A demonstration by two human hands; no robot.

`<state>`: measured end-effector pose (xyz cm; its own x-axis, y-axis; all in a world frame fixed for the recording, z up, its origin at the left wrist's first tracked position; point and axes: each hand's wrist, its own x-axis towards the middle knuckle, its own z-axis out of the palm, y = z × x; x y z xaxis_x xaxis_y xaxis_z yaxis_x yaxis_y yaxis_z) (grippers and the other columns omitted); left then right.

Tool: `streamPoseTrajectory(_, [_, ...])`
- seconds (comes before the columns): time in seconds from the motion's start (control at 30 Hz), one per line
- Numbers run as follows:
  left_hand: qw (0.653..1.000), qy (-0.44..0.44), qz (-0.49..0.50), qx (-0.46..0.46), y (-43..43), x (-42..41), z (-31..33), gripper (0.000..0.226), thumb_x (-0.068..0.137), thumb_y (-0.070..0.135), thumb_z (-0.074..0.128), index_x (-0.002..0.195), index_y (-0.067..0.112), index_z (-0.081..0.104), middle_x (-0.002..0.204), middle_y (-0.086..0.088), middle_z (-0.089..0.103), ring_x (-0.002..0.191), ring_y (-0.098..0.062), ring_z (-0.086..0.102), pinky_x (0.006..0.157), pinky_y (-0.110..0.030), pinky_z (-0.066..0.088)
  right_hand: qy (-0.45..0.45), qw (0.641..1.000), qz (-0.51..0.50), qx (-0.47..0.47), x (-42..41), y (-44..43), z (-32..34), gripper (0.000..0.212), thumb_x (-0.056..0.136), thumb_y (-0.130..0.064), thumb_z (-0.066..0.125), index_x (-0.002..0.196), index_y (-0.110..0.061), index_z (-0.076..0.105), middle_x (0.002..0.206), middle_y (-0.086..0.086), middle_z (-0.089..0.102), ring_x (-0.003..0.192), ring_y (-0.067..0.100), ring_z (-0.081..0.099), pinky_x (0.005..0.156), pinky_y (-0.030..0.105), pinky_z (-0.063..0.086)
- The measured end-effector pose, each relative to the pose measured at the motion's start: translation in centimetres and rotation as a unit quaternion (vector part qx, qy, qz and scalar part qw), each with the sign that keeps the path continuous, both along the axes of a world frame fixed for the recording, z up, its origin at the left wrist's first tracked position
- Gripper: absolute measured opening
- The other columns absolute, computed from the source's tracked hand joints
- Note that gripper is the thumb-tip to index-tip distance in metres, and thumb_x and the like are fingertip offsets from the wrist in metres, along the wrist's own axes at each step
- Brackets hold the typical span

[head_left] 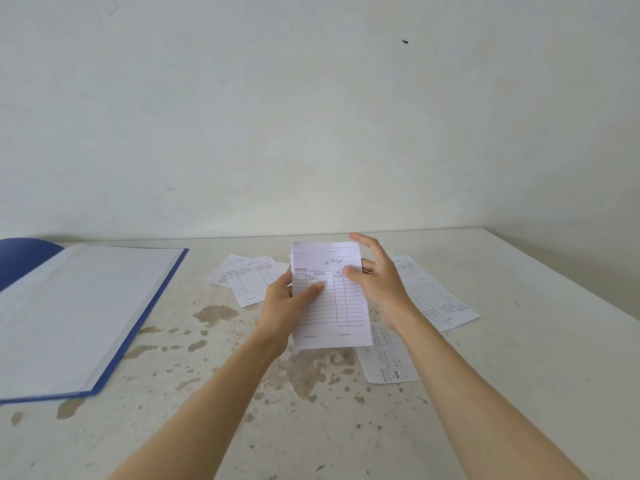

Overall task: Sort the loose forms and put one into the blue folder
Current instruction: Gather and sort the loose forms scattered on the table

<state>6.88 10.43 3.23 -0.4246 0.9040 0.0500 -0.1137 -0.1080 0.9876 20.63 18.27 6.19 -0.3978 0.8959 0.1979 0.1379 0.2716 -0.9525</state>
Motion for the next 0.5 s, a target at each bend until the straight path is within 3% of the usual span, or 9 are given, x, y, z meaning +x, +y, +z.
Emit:
streamPoseTrajectory(0.1, [1.0, -0.013, -0.01, -0.009, 0.7, 1.2, -0.6, 0.024, 0.083, 0.015, 0.07, 0.107, 0.012, 0.066, 0.099, -0.007, 0.074, 0.086, -0.022, 0.072, 0.075, -0.035, 0.058, -0.018, 1.0, -0.005, -0.009, 2.0, 0.6, -0.2, 0.046, 0.088, -0.012, 0.061, 0.123, -0.04, 0.049, 0.1, 0.008, 0.069, 0.091, 0.021, 0.067, 0.077, 0.028, 0.051])
streamPoseTrajectory(0.17, [1.0, -0.016, -0.008, -0.019, 1.2, 2.2, -1.2, 0.022, 0.084, 0.015, 0.069, 0.106, 0.013, 0.065, 0.099, -0.005, 0.074, 0.085, -0.022, 0.072, 0.075, -0.037, 0.059, -0.021, 0.999, -0.029, -0.028, 3.6, 1.1, -0.7, 0.049, 0.09, -0.018, 0.061, 0.13, -0.039, 0.04, 0.098, 0.008, 0.067, 0.085, 0.017, 0.066, 0.07, 0.024, 0.05])
streamPoseTrajectory(0.23, [0.999, -0.008, 0.011, -0.034, 1.6, 3.0, -1.9, 0.021, 0.085, 0.016, 0.068, 0.106, 0.015, 0.063, 0.099, -0.005, 0.072, 0.086, -0.023, 0.071, 0.075, -0.04, 0.059, -0.051, 0.996, -0.064, -0.031, 5.6, 1.6, -1.3, 0.044, 0.089, -0.021, 0.061, 0.127, -0.034, 0.042, 0.102, 0.004, 0.066, 0.084, 0.016, 0.066, 0.069, 0.024, 0.049])
streamPoseTrajectory(0.3, [0.998, 0.026, 0.043, -0.042, 1.8, 3.5, -2.3, 0.021, 0.087, 0.018, 0.065, 0.108, 0.016, 0.06, 0.099, -0.003, 0.07, 0.085, -0.024, 0.07, 0.072, -0.043, 0.059, -0.113, 0.991, -0.066, -0.016, 7.7, 2.1, -2.0, 0.033, 0.087, -0.019, 0.064, 0.116, -0.029, 0.054, 0.099, 0.0, 0.067, 0.086, 0.015, 0.062, 0.073, 0.027, 0.047])
streamPoseTrajectory(0.37, [0.995, 0.06, 0.076, -0.035, 2.0, 3.7, -2.4, 0.023, 0.089, 0.02, 0.062, 0.111, 0.016, 0.058, 0.1, -0.001, 0.068, 0.087, -0.021, 0.068, 0.07, -0.037, 0.057, -0.183, 0.983, -0.036, -0.004, 9.3, 2.2, -2.5, 0.027, 0.082, -0.016, 0.068, 0.106, -0.028, 0.062, 0.095, -0.005, 0.068, 0.086, 0.013, 0.058, 0.074, 0.025, 0.045])
streamPoseTrajectory(0.43, [0.99, 0.087, 0.108, -0.027, 2.0, 3.5, -2.4, 0.026, 0.089, 0.02, 0.061, 0.114, 0.015, 0.057, 0.103, -0.001, 0.067, 0.09, -0.02, 0.065, 0.073, -0.031, 0.053, -0.252, 0.968, -0.011, 0.003, 10.3, 2.3, -3.1, 0.031, 0.078, -0.021, 0.074, 0.107, -0.028, 0.065, 0.103, -0.008, 0.066, 0.096, 0.012, 0.055, 0.079, 0.025, 0.044])
streamPoseTrajectory(0.5, [0.989, 0.092, 0.111, -0.021, 2.1, 3.3, -2.5, 0.024, 0.089, 0.019, 0.062, 0.112, 0.014, 0.058, 0.102, -0.002, 0.066, 0.089, -0.019, 0.065, 0.075, -0.031, 0.053, -0.311, 0.95, 0.003, 0.014, 10.6, 2.3, -3.5, 0.044, 0.072, -0.032, 0.078, 0.113, -0.033, 0.064, 0.116, -0.01, 0.061, 0.11, 0.012, 0.051, 0.095, 0.032, 0.041])
